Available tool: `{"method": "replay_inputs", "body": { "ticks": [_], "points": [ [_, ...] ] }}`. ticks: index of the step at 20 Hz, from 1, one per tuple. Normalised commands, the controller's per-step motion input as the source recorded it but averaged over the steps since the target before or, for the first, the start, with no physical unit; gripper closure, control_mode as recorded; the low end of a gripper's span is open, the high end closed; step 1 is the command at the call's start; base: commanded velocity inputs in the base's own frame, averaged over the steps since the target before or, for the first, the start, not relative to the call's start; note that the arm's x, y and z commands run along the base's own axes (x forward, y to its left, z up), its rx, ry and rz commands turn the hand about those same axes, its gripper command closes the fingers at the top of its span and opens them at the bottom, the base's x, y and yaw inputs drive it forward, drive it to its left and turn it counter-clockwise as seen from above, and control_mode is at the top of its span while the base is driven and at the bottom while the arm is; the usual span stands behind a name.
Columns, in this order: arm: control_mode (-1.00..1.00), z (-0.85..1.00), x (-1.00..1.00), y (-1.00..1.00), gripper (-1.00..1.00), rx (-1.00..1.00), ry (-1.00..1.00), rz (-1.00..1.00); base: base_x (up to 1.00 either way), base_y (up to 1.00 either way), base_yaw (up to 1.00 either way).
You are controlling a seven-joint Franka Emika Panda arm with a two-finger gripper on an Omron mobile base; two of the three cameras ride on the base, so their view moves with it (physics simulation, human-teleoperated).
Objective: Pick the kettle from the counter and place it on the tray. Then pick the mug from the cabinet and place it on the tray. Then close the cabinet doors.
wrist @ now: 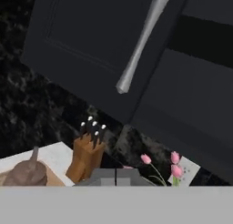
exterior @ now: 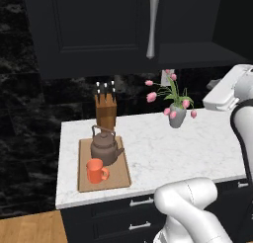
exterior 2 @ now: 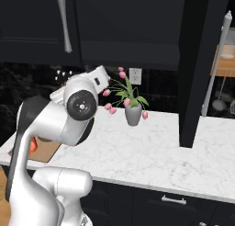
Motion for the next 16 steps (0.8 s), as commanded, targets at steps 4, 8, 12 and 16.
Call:
{"method": "replay_inputs", "body": {
  "ticks": [4, 8, 12, 16],
  "points": [
    [-1.0, -0.19, 0.0, -0.29, 1.0, 0.39, 0.09, -0.05, 0.0, 0.0, 0.0],
    [-1.0, -0.32, 0.0, -0.18, 1.0, 0.39, 0.08, -0.07, 0.0, 0.0, 0.0],
    [-1.0, -0.19, 0.0, -0.08, 1.0, 0.33, 0.15, -0.08, 0.0, 0.0, 0.0],
    [-1.0, -0.02, 0.0, -0.03, 1.0, 0.27, 0.27, -0.11, 0.0, 0.0, 0.0]
  ]
}}
